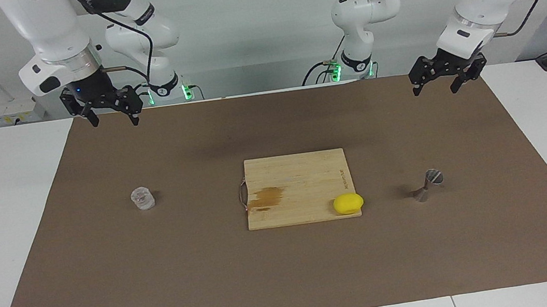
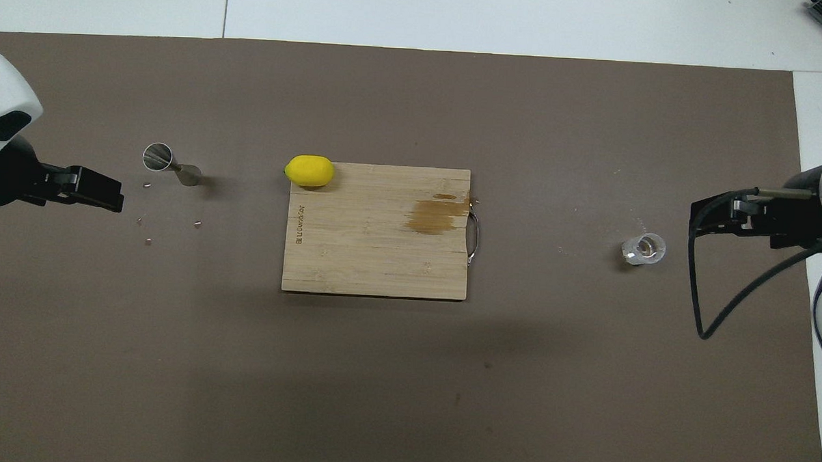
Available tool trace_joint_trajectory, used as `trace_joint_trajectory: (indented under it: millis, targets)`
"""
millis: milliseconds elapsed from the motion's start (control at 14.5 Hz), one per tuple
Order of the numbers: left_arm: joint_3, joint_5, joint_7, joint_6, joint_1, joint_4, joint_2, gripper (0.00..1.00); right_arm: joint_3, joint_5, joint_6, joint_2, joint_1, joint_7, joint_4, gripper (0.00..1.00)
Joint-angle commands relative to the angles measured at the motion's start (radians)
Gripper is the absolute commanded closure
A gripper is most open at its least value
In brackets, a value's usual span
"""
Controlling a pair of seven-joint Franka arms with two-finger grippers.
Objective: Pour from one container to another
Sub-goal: 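Reach the left gripper to the small metal cup and grasp it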
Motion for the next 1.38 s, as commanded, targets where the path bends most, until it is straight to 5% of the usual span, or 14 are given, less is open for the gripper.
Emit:
trace_joint_trajectory:
  millis: [0, 414, 760, 1312]
  targets:
    - [0.003, -0.004, -0.114, 0.09, -0.012, -0.046, 0.031, 0.0, 0.005, 0.004, -0.001, -0.018, -0.014, -0.01, -0.018, 0.0]
    - [0.002, -0.015, -0.393, 0.225, -0.033, -0.071, 0.142, 0.0, 0.004, 0.006, -0.006, -0.018, -0.014, -0.009, -0.017, 0.0]
    - [0.003, -0.161, -0.696, 0.244, 0.023, -0.112, 0.142, 0.0, 0.002, 0.006, -0.007, -0.02, -0.016, -0.01, -0.017, 0.0]
    - [0.003, -0.413, -0.877, 0.193, 0.191, -0.148, 0.13, 0.0, 0.002, 0.009, 0.016, -0.017, -0.017, 0.034, -0.014, 0.0]
